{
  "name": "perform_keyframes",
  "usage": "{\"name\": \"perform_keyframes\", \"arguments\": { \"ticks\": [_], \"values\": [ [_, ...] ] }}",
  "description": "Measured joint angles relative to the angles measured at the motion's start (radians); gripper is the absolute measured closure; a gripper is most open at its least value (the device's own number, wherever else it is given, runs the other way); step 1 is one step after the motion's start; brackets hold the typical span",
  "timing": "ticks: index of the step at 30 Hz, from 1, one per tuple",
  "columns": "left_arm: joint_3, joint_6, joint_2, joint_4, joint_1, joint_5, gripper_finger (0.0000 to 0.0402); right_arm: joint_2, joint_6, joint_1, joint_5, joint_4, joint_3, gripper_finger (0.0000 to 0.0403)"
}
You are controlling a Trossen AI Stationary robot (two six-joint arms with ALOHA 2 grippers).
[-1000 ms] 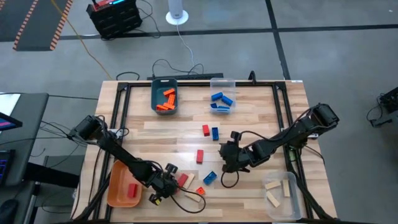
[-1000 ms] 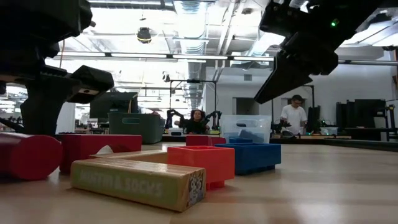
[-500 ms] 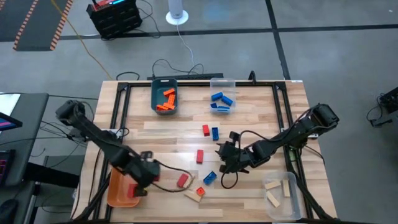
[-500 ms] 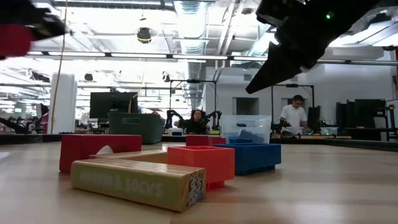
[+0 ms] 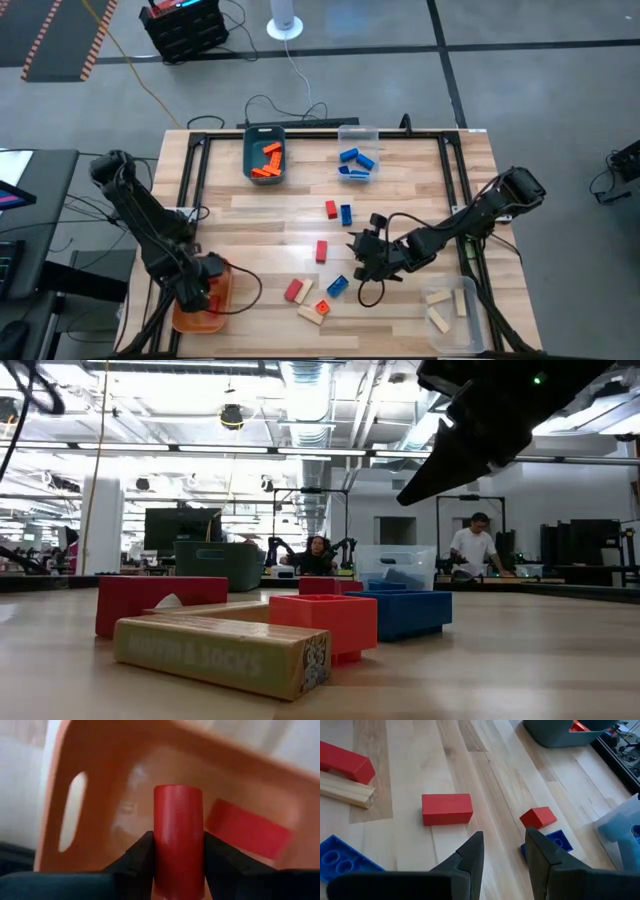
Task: Sort blocks
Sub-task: Put the red block into the orange bin
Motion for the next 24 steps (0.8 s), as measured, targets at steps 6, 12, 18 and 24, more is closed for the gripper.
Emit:
{"name": "perform_keyframes", "arguments": {
  "ticks": [6,12,18,24],
  "values": [
    [-0.105,-0.093,0.000,0.027,0.012,0.028,0.0240,0.000,0.000,0.000,0.000,0.001,0.000,0.0280],
    [-0.107,-0.072,-0.002,0.026,0.028,0.087,0.0165,0.000,-0.002,0.000,0.000,0.001,0.000,0.0280],
    [0.029,0.036,-0.018,-0.007,0.081,0.045,0.0169,0.000,-0.006,0.000,0.000,0.001,0.000,0.0280],
    [0.118,0.266,0.007,0.100,0.172,-0.061,0.0193,0.000,-0.009,0.000,0.004,0.001,0.000,0.0280]
  ]
}}
